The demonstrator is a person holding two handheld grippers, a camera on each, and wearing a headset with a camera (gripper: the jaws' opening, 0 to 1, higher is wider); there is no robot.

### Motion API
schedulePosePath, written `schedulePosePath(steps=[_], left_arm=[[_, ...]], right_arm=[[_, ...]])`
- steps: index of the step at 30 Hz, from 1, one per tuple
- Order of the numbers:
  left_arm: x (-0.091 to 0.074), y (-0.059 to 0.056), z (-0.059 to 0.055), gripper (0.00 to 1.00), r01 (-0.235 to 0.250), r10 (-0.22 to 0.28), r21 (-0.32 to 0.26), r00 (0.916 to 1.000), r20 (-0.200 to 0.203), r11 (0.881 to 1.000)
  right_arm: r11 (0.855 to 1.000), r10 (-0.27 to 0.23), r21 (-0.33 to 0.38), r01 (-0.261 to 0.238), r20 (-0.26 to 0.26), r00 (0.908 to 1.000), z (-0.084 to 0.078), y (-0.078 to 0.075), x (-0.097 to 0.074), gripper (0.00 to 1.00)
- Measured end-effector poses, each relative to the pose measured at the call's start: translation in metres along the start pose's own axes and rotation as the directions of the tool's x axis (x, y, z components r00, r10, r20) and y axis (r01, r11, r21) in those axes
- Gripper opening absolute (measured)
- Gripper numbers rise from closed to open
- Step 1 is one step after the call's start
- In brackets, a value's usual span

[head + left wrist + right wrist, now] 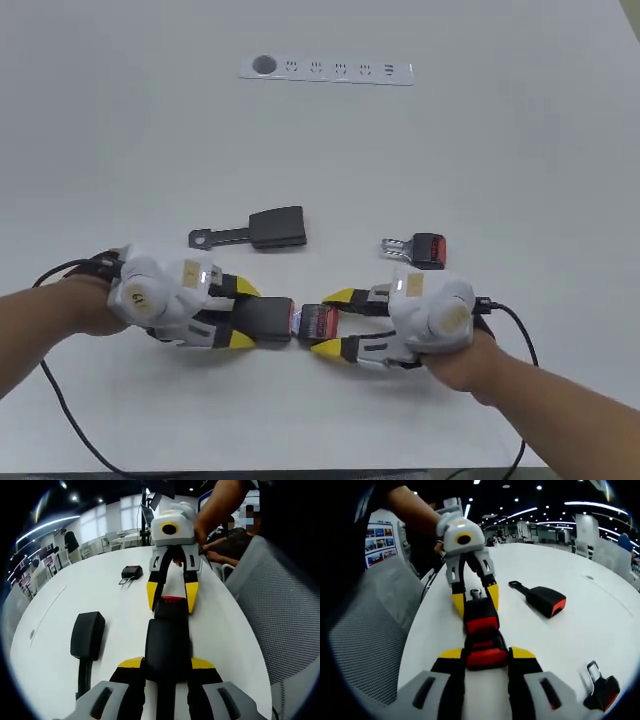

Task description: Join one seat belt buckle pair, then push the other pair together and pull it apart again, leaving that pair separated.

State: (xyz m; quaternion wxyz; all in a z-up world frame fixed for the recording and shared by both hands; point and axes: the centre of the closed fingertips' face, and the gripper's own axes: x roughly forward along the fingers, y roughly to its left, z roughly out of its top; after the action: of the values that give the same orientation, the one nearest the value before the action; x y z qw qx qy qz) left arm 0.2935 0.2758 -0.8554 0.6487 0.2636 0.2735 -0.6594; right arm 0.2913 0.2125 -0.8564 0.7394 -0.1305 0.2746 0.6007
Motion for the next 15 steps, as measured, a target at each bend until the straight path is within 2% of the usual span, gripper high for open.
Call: schedulePosePath(steps=[9,15], left_arm=[[0.0001,-0.0012,0.0026,0.33,-0.002,0.002,-0.003,0.9999,0.01,1.0],[0.0008,-0.0006,0.0011,0.33,-0.006,0.006,-0.012,0.9999,0.012,1.0]], right_arm=[[1.0,-0.002,-0.009,0.002,0.003,1.0,0.0004,0.0008,0.0,0.32],[1.0,-0.002,0.015,0.001,0.015,0.9999,0.0002,0.002,-0.0007,0.32]])
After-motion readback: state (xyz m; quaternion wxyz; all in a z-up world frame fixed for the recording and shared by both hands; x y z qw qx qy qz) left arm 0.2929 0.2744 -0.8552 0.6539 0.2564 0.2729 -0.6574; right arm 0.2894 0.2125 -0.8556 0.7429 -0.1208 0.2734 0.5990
